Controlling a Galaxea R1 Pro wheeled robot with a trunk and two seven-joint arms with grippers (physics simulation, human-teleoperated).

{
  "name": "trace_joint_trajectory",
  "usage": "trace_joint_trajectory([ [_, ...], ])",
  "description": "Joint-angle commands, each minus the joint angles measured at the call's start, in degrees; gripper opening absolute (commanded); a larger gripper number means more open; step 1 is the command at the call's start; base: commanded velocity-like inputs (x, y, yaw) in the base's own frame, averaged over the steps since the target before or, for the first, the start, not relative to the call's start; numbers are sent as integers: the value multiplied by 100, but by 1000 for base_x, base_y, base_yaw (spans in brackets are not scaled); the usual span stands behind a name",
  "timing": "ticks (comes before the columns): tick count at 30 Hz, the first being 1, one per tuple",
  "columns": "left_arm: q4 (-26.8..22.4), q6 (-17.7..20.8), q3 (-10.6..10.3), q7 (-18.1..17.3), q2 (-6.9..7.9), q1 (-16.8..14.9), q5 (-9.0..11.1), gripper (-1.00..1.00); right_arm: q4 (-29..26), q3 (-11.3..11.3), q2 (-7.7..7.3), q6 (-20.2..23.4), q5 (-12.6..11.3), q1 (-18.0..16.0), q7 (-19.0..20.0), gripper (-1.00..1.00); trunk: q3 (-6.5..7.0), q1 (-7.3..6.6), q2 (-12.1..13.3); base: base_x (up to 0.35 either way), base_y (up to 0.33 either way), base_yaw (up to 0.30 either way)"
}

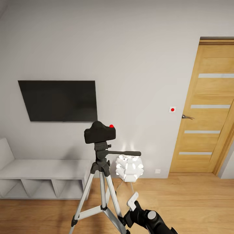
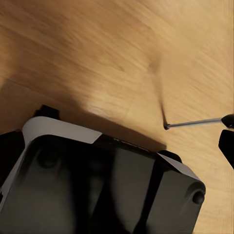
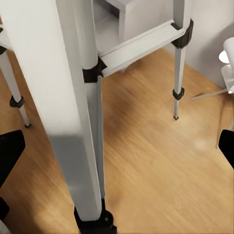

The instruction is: Attach the digital camera to the camera tripod in the bedroom.

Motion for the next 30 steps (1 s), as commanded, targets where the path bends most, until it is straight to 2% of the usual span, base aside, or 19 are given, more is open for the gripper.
trace_joint_trajectory([
  [1, 5, 34, -31, -24, -3, 5, 61, 100, 18, -5, 1, 24, 48, 1, 24, 100, -2, 2, -5, 0, 0, 0],
  [8, 5, 38, -31, -24, -15, 73, 61, 100, 379, -20, -25, 30, 36, 2, 17, 100, -2, 2, -5, 0, 0, 0],
  [14, 5, 42, -37, -22, -21, 147, 61, 100, 978, -28, -201, 14, 22, -3, -15, 100, -2, 2, -5, 0, 0, 0],
  [15, 5, 43, -36, -21, -21, 167, 61, 100, 1245, -26, -276, -2, 19, -3, -23, 100, -2, 2, -5, 0, 0, 0],
  [17, 5, 44, -38, -21, -20, 180, 61, 100, 1498, -24, -331, -63, 20, -4, -31, 100, -2, 2, -5, 0, 0, 0],
  [20, 5, 44, -36, -21, -22, 193, 61, 100, 1844, -23, -402, -279, 17, -4, -35, 100, -2, 2, -5, 0, 0, 0],
  [23, 5, 44, -33, -22, -23, 200, 61, 100, 2332, -22, -513, -738, 13, -4, -41, 100, -2, 2, -5, 0, 0, 0],
  [24, 5, 44, -35, -21, -23, 202, 61, 100, 2700, -22, -592, -1112, 12, -3, -55, 100, -2, 2, -5, 0, 0, -7],
  [30, 5, 45, -33, -19, -22, 203, 61, 100, 3023, -20, -715, -1327, 13, 2, -174, 100, -2, 2, -5, 0, 0, -6],
])
